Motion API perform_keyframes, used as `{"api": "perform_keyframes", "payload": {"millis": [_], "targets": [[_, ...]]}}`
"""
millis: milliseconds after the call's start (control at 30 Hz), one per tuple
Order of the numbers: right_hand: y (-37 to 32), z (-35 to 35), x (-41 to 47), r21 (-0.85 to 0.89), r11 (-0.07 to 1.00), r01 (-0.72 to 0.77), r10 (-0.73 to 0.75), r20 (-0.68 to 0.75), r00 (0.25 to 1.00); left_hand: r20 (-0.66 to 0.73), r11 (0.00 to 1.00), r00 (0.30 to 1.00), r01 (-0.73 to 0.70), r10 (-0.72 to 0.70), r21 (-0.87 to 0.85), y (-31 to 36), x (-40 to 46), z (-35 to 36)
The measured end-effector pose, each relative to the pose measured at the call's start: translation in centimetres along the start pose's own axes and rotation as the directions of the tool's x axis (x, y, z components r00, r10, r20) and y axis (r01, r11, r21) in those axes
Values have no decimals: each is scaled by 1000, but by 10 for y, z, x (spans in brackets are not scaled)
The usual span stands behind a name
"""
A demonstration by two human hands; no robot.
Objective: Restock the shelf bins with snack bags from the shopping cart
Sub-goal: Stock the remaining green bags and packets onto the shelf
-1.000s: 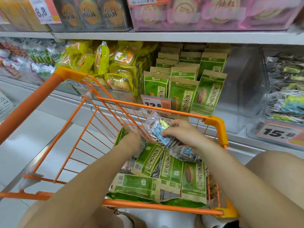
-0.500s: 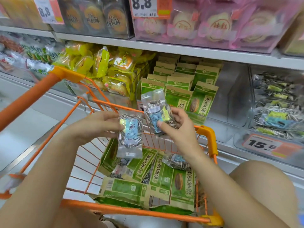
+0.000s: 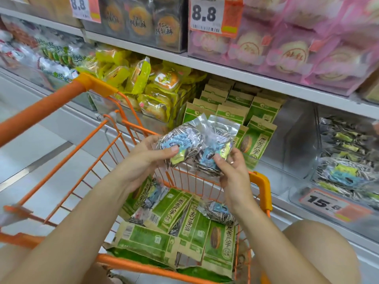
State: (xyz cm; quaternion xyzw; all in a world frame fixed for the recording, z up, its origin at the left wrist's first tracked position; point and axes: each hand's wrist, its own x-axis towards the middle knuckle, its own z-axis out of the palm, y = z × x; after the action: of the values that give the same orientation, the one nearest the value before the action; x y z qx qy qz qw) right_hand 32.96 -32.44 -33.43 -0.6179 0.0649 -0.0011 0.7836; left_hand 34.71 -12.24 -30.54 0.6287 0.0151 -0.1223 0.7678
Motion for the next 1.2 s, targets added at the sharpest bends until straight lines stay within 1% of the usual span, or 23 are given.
{"api": "perform_keyframes", "payload": {"millis": [33,67,133,167,267,367,433,467,533,567,633,733,833,967,1000,1033,1067,1100,1133,1167,1200], "targets": [[-1,0,0,-3,1000,3,-3,-6,1000,-28,996,1000,12,-10,87,-1,-1,0],[0,0,1,-10,1000,8,-8,-12,1000,-21,984,1000,22,-19,176,-2,-3,1],[1,0,1,-17,1000,3,-3,-19,1000,40,949,998,26,-40,313,-2,-6,6],[1,1,0,-18,1000,0,0,-21,1000,47,941,998,21,-40,337,-2,-8,11],[1,1,-4,-46,999,-17,19,33,999,-13,916,1000,24,-20,400,-3,-6,24],[-3,1,-9,-66,997,-43,49,101,994,38,898,999,-19,3,441,1,-11,50],[-7,1,-12,-84,996,3,7,126,992,44,880,999,-23,2,475,0,-16,68],[-7,1,-10,-67,997,27,-18,126,992,21,864,1000,-24,16,503,-1,-17,76],[-10,2,-11,-39,999,27,-22,123,992,-59,824,996,-24,70,566,-4,-19,88],[-12,2,-11,-42,998,39,-33,133,991,-85,814,991,-37,105,580,-5,-18,92],[-17,1,-10,-63,995,82,-72,152,986,-111,834,982,-66,151,548,-2,-16,98],[-32,-7,-10,-70,992,109,-97,156,983,-116,874,978,-99,175,476,8,-12,111],[-53,-28,-13,-155,980,124,-100,153,983,-42,903,982,-154,186,401,13,-12,127],[-85,-80,-25,-257,953,158,-146,64,987,74,878,983,-186,171,441,5,-3,164],[-94,-96,-30,-274,949,157,-152,39,988,120,845,976,-219,184,489,4,2,174],[-103,-112,-36,-299,942,154,-154,22,988,175,763,960,-279,217,583,0,8,182],[-112,-129,-41,-336,930,149,-153,16,988,225,628,935,-350,273,695,-7,16,186],[-121,-146,-47,-395,907,145,-151,17,988,274,459,904,-407,329,790,-17,24,188],[-131,-163,-53,-475,869,138,-147,19,989,303,317,886,-417,350,852,-27,34,187],[-141,-179,-58,-566,814,130,-145,18,989,311,213,891,-392,332,895,-38,42,184],[-148,-194,-61,-654,748,115,-144,9,990,308,133,902,-360,303,923,-49,48,181]]}}
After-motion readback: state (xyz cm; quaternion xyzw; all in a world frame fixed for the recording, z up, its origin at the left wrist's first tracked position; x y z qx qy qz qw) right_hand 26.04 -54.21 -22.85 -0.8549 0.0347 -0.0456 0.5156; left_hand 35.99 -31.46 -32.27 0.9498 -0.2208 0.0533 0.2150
